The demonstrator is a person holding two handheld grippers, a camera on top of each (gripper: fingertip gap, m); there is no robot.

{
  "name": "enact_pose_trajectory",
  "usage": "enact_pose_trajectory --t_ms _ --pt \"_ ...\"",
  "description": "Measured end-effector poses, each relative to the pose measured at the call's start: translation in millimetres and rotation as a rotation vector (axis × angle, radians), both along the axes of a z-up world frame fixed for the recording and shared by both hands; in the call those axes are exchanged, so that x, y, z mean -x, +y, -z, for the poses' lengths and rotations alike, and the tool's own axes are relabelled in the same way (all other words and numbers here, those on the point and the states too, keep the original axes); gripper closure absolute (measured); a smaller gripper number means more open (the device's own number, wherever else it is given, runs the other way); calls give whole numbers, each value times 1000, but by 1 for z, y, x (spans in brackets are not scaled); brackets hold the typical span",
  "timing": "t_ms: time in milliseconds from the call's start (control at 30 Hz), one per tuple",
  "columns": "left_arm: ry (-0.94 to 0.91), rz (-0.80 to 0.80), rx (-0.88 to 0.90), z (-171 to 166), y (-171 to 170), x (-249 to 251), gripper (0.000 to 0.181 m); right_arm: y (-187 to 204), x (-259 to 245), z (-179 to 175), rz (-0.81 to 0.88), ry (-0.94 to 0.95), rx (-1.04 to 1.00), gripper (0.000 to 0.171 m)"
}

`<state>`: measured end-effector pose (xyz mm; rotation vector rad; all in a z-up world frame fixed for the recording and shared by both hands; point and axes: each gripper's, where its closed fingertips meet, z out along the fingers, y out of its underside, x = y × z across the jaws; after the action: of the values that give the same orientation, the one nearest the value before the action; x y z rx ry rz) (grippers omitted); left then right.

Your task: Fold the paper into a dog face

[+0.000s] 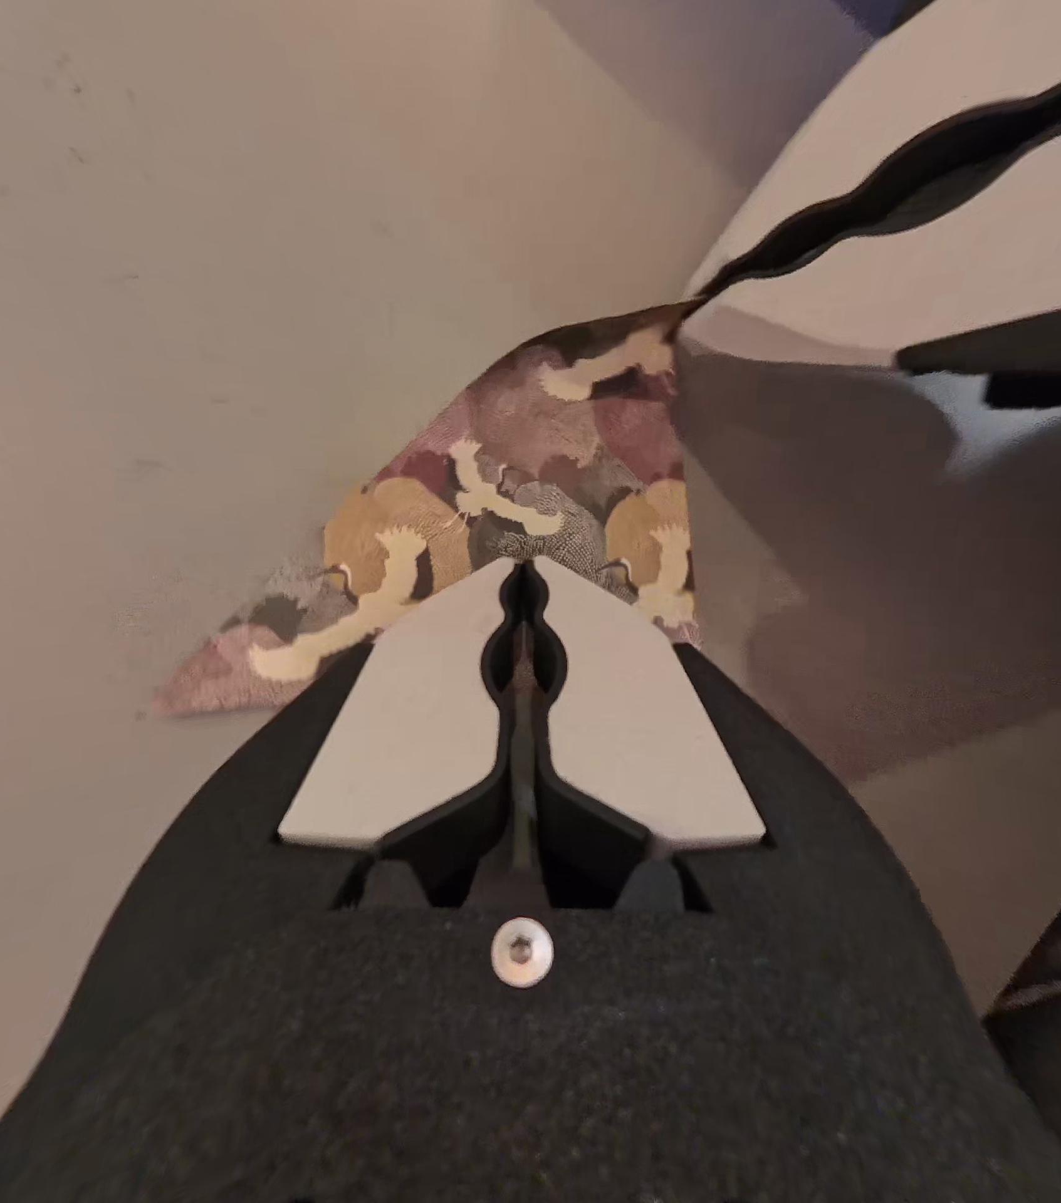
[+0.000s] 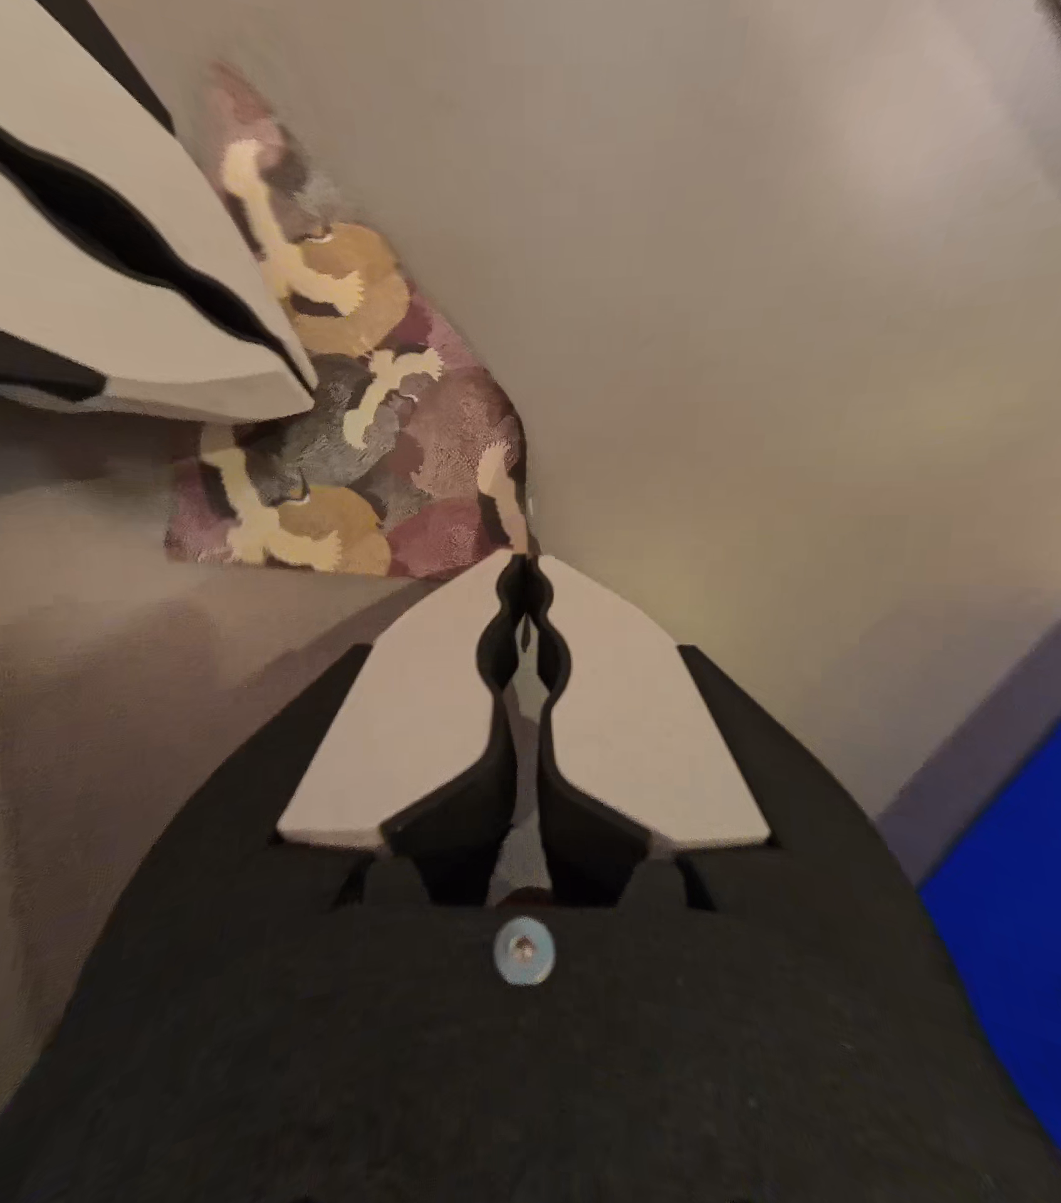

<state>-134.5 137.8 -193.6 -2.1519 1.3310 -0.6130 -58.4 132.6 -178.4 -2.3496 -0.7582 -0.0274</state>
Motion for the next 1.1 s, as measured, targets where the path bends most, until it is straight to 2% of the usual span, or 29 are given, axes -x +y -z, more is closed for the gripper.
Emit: enact_pose_trajectory --t_ms 67,167,267,433,600,733,833,967,1100 --pt "-8 -3 27 0 -4 -3 181 4 2 2 -33 -56 -12 171" --pt "3 60 57 -1 -6 -4 178 9 5 1 -49 -1 -10 171" --pt "-10 131 70 -8 -3 -9 157 12 1 -1 -55 30 4 171" --pt "41 264 -113 -17 15 -16 156 12 -6 -1 -47 67 42 171" --pt "51 430 -258 -26 21 -34 156 15 -14 5 -87 21 67 171" --pt "-12 538 -124 -21 14 -52 153 22 -13 9 -98 78 112 171" --pt "-19 537 -58 -12 13 -58 149 24 -15 11 -78 104 133 171" --pt "26 451 -120 -3 27 -59 144 23 -18 13 -56 121 136 171" --pt "27 409 -120 0 28 -59 141 22 -19 15 -56 115 143 171"
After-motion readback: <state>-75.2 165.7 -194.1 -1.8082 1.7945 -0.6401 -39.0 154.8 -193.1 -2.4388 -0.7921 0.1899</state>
